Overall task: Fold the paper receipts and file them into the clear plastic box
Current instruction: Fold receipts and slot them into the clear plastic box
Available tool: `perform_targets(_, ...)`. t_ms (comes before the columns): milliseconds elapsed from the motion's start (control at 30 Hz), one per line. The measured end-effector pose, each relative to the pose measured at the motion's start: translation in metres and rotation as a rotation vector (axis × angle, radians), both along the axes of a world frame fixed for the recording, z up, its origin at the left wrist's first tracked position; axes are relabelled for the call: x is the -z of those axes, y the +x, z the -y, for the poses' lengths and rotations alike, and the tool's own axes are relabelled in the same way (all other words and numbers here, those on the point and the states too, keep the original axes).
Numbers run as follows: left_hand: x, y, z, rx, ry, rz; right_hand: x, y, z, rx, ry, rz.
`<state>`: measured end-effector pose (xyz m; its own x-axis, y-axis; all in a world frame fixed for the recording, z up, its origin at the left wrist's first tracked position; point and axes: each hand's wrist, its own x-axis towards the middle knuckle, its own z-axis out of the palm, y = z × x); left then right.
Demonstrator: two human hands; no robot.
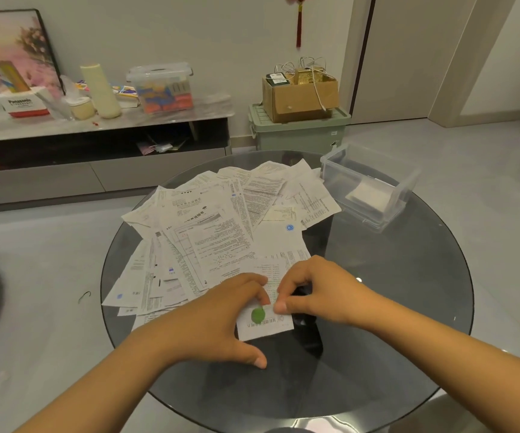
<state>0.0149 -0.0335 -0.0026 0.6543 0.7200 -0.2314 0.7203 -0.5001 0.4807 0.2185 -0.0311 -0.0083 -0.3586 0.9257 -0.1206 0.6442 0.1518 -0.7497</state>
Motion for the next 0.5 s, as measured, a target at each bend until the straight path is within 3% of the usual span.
perform_targets(233,-0.0001,0.0029,0.0018,-0.115,0.125,0.106,-0.0044,0.0004,-0.0062,0.119,-0.100,-0.060)
perform_targets(500,0.0053,0.0017,-0.0043,-0.208,0.188,0.282,-0.0027,-0.0027,-0.0092,0.167,-0.057,-0.071)
